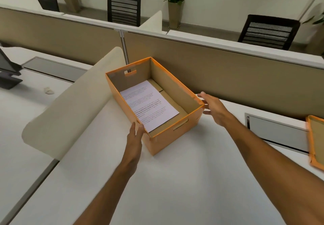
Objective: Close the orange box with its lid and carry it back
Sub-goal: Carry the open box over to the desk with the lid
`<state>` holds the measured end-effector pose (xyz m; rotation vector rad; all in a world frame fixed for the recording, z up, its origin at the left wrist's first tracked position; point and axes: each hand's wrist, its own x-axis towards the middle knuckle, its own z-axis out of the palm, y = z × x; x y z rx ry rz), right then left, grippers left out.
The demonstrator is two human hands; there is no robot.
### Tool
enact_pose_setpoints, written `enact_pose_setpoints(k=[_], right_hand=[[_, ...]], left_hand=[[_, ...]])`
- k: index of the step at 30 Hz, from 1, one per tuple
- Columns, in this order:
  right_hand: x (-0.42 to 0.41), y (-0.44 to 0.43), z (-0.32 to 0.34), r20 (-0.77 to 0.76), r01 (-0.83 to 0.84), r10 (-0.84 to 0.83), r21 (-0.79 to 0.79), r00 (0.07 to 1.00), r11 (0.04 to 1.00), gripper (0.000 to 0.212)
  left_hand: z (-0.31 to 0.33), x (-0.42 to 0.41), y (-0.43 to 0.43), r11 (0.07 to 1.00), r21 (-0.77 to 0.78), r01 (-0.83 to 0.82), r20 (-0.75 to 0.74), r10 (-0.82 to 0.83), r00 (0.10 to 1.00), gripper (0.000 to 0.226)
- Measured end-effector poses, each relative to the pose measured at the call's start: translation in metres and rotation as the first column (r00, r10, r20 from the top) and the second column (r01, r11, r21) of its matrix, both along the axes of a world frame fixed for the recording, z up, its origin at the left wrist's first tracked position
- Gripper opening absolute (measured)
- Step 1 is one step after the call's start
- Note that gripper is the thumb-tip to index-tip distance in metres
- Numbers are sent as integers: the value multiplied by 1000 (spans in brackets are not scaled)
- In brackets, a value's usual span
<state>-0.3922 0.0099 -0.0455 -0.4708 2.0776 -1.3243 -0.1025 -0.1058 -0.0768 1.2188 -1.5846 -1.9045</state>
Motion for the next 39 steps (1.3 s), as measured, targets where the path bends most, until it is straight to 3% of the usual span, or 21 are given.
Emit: enact_pose_setpoints(k=[5, 8, 12, 21, 28, 34, 39], right_hand=[[-16, -14, -16, 183, -2, 6, -18, 983, 1000, 36], [-20, -17, -21, 233, -43, 50, -34, 971, 999, 36], [-17, -14, -21, 253, -44, 59, -65, 966, 997, 40], [22, 36, 0, 165, -156, 172, -103, 971, 982, 32], [79, 114, 8, 192, -67, 109, -213, 975, 975, 31], [121, 194, 10, 227, 66, 3, -294, 974, 954, 37], [150, 258, 11, 279, 150, -52, -343, 959, 927, 43]], left_hand=[[-9, -6, -4, 998, 68, 7, -81, -1, 997, 54], [-10, -8, -7, 996, 94, 7, -85, 1, 996, 55], [-7, -8, -8, 992, 121, -23, -98, 35, 995, 30], [1, 25, -7, 993, 116, -4, -71, 12, 997, 55], [18, 39, 30, 998, 59, 34, -19, -33, 999, 44], [31, 48, 69, 987, -2, 163, 5, -163, 987, 51], [44, 52, 113, 967, -23, 254, 33, -253, 967, 40]])
